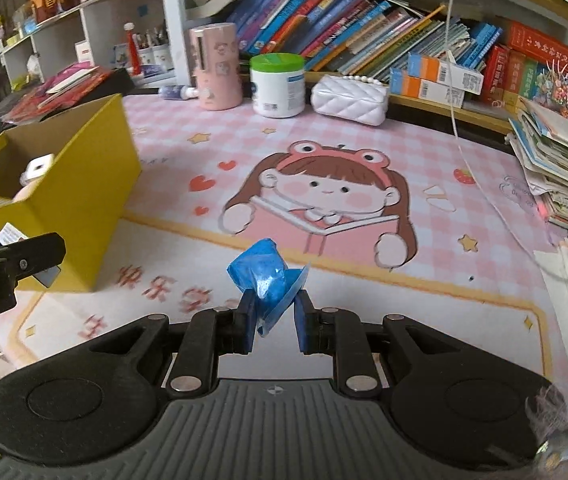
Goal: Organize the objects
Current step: 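Lift both items and carry them toward the yellow box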
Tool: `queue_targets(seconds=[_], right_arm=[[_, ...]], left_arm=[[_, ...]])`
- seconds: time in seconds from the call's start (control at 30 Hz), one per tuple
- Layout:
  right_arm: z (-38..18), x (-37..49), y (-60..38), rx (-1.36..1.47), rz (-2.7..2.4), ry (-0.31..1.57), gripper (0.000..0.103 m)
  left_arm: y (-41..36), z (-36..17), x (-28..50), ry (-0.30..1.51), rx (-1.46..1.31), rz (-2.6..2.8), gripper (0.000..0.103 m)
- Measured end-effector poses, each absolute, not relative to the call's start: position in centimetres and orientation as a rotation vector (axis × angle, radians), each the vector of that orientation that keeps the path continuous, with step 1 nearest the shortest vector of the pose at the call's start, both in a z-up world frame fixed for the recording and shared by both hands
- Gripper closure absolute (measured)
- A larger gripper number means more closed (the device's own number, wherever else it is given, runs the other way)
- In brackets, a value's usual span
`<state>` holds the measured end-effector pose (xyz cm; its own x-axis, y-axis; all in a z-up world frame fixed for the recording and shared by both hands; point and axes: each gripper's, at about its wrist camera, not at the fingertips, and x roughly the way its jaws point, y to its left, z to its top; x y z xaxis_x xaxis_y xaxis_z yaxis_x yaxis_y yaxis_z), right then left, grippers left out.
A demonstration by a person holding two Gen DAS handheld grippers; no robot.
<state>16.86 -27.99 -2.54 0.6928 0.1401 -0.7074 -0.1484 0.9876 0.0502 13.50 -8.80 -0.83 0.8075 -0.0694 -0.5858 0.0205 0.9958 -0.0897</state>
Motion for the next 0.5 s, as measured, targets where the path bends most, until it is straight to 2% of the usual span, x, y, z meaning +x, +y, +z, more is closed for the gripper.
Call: queue_targets(seconds=[0.5], right_arm=[[-2.9,8.8,-17.6,-0.120,0.197,0.824,0.085]], left_arm=[[-0.5,-1.6,5.8,0.692,-0.048,0.090,0.050]])
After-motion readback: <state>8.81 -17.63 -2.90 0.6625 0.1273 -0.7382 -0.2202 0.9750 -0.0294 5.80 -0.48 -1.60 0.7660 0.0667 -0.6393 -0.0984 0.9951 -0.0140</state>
